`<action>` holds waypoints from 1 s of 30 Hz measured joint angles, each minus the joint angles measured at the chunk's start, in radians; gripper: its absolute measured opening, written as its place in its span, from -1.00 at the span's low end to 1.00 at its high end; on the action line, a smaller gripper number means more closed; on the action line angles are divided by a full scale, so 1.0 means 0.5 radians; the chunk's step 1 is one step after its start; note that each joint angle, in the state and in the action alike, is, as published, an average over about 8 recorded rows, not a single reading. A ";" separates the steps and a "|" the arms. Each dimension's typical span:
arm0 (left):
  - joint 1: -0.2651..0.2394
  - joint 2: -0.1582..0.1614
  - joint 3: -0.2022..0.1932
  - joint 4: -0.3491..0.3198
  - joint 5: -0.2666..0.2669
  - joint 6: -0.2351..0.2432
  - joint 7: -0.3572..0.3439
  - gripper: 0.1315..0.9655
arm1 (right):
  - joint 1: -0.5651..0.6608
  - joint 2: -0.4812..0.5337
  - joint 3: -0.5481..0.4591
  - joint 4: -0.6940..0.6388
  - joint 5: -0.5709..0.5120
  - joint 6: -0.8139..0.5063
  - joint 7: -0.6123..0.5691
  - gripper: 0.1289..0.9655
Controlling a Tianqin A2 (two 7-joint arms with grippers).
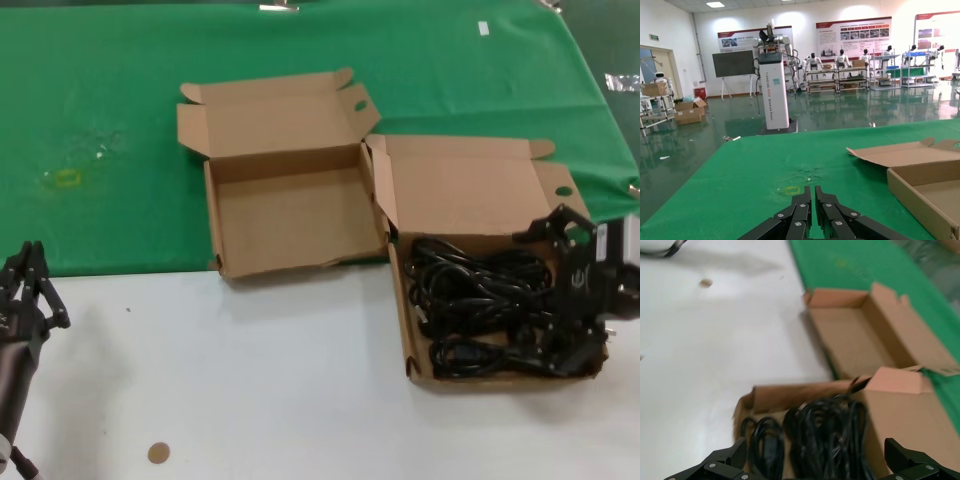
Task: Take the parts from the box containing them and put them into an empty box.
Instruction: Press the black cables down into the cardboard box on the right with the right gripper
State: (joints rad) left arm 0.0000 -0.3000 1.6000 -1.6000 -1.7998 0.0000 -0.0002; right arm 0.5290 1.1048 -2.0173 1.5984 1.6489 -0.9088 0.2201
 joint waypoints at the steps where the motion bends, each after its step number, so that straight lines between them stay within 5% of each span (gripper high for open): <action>1: 0.000 0.000 0.000 0.000 0.000 0.000 0.000 -0.81 | 0.022 -0.014 -0.009 -0.017 -0.027 -0.045 -0.016 1.00; 15: 0.000 0.000 0.000 0.000 0.000 0.000 0.000 -0.95 | 0.206 -0.266 -0.077 -0.395 -0.372 -0.261 -0.264 0.98; 30: 0.000 0.000 0.000 0.000 0.000 0.000 0.000 -0.95 | 0.194 -0.355 -0.028 -0.435 -0.508 -0.247 -0.356 0.76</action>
State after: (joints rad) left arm 0.0000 -0.3000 1.6000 -1.6000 -1.7998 0.0000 -0.0002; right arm 0.6263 0.9272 -2.0314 1.3809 1.3950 -1.0324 0.0419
